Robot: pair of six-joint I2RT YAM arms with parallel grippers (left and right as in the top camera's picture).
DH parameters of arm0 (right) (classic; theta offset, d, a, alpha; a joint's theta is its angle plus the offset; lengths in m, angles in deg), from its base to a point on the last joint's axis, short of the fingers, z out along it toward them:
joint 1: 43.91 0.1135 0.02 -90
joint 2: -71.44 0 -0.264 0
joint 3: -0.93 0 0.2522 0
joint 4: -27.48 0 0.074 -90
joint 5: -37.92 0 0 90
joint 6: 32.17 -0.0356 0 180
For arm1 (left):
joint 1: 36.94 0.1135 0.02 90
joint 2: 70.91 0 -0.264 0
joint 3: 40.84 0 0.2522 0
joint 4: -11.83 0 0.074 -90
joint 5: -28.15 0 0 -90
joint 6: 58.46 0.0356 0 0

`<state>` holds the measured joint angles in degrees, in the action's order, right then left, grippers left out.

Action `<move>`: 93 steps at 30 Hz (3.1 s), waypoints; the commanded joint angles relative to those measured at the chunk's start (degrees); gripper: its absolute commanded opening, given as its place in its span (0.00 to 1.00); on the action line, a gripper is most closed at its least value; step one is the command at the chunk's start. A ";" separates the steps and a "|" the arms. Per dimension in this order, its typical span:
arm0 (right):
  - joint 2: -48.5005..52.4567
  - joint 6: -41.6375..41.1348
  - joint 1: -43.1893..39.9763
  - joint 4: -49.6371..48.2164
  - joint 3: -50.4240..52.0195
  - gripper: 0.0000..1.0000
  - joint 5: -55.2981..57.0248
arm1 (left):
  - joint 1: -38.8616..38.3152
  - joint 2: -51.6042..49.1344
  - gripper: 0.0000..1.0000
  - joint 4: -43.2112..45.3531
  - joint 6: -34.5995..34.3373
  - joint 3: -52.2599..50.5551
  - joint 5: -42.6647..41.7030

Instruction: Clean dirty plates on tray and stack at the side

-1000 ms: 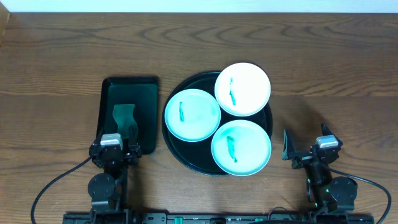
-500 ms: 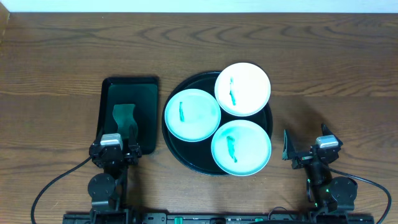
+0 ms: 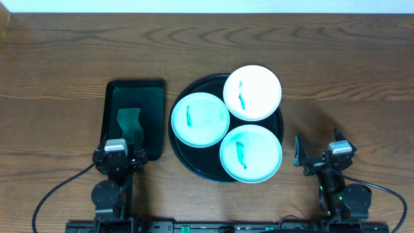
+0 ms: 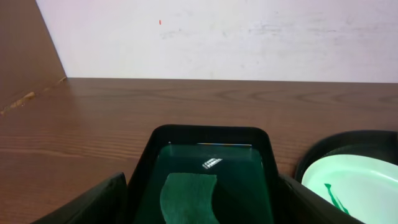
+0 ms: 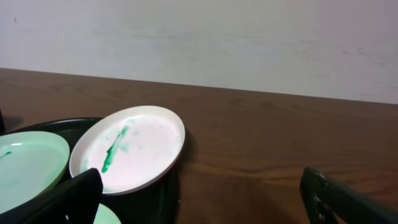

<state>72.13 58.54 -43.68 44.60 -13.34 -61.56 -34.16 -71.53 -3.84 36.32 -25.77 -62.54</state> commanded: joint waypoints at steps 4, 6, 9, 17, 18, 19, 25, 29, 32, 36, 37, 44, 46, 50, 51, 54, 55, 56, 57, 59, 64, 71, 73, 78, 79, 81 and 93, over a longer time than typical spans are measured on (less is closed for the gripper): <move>-0.31 0.63 -0.15 0.07 0.20 0.99 -0.44 | 0.04 0.28 0.75 -2.25 0.76 -1.07 1.16; -0.31 0.63 -0.15 0.07 0.20 0.99 -0.44 | 0.04 0.28 0.75 -2.23 0.76 -1.07 1.16; -0.31 0.63 -0.15 0.07 0.20 0.99 -0.44 | 0.04 0.28 0.75 -2.23 0.76 -1.07 1.16; -0.31 0.63 -0.15 0.07 0.20 0.99 -0.44 | 0.04 0.28 0.75 -2.14 0.76 -1.07 1.16; -0.31 0.63 -0.15 0.04 0.20 0.99 -0.44 | 0.04 0.28 0.75 -2.14 0.76 -1.07 1.16; -0.31 0.63 -0.15 0.07 0.20 0.99 -0.44 | 0.04 0.28 0.75 -2.08 0.76 -1.07 1.14; -0.31 0.63 -0.15 0.04 0.20 0.99 -0.46 | 0.04 0.28 0.75 -2.12 0.76 -1.07 1.36; -0.31 0.63 -0.15 -0.50 0.20 0.99 -0.07 | 0.04 0.28 0.75 -1.88 0.33 -1.07 -1.20; -0.31 0.66 -0.15 -0.87 0.20 0.99 -2.67 | 0.04 0.28 0.75 -1.66 0.33 -0.76 -6.75; -0.31 0.61 -0.15 -3.48 0.09 0.99 -8.52 | 0.04 0.22 0.75 -1.44 -3.89 2.62 -10.47; -0.24 0.55 -0.15 -4.24 -0.24 0.99 -10.16 | 0.04 -0.09 0.75 -1.49 -4.28 4.35 -11.30; 5.77 -2.32 -0.15 -10.03 -7.91 0.99 -11.82 | 0.04 -12.79 0.75 -6.86 -4.22 21.88 -12.98; 10.54 -2.29 -0.15 -9.81 -12.63 0.99 -13.31 | 0.04 -19.10 0.75 -9.46 -4.22 27.96 -14.43; 21.49 -2.32 -0.15 -9.62 -22.27 0.99 -20.15 | 0.04 -32.20 0.75 -16.92 -4.28 41.83 -18.45; 25.03 -2.34 -0.15 -8.81 -25.46 0.99 -21.77 | 0.04 -35.30 0.75 -19.89 -4.28 45.77 -19.15; 33.88 -2.34 -0.15 -2.60 -34.58 0.99 -24.65 | 0.04 -44.30 0.75 -29.22 -4.46 57.13 -20.63; 36.74 -2.34 -0.15 0.46 -37.81 0.99 -25.24 | 0.04 -47.15 0.75 -32.61 -4.46 60.72 -20.87; 39.63 -2.32 -0.15 3.80 -41.05 0.99 -25.57 | 0.04 -49.94 0.75 -36.13 -4.44 64.24 -20.85; 42.45 -2.27 -0.15 7.37 -44.22 0.99 -25.55 | 0.04 -52.65 0.75 -39.60 -4.44 67.54 -20.83; 47.93 -0.72 -0.15 14.80 -50.53 0.99 -25.57 | 0.04 -57.77 0.75 -46.05 -4.44 73.33 -20.79; 60.41 4.55 -0.13 32.76 -64.61 0.99 -25.53 | 0.02 -67.36 0.75 -56.26 -4.42 80.28 -20.83; 72.04 2.32 -0.13 42.14 -69.72 0.99 -26.45 | 0.04 -74.55 0.75 -61.26 -4.68 80.26 -20.79; 74.16 -0.72 -0.13 43.23 -69.70 0.99 -28.61 | 0.04 -76.11 0.75 -61.26 -4.68 80.24 -20.79; 79.47 -8.17 3.28 41.59 -69.88 0.80 -23.56 | 0.04 -79.30 0.75 -58.55 -4.61 80.24 -20.72; 80.52 -10.27 4.81 41.33 -70.12 0.83 -21.29 | 0.04 -79.82 0.75 -57.99 -4.57 80.24 -20.28; 82.75 -13.29 8.35 41.31 -71.30 0.85 -18.01 | 0.04 -80.74 0.75 -57.83 -4.61 80.24 -17.81; 102.44 -25.53 29.35 42.71 -83.82 0.57 -0.46 | 0.04 -82.97 0.72 -59.78 -10.97 80.08 3.76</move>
<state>170.81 37.42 -17.08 86.96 -95.42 -67.96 -34.16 -154.17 -63.45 28.14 53.63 -65.40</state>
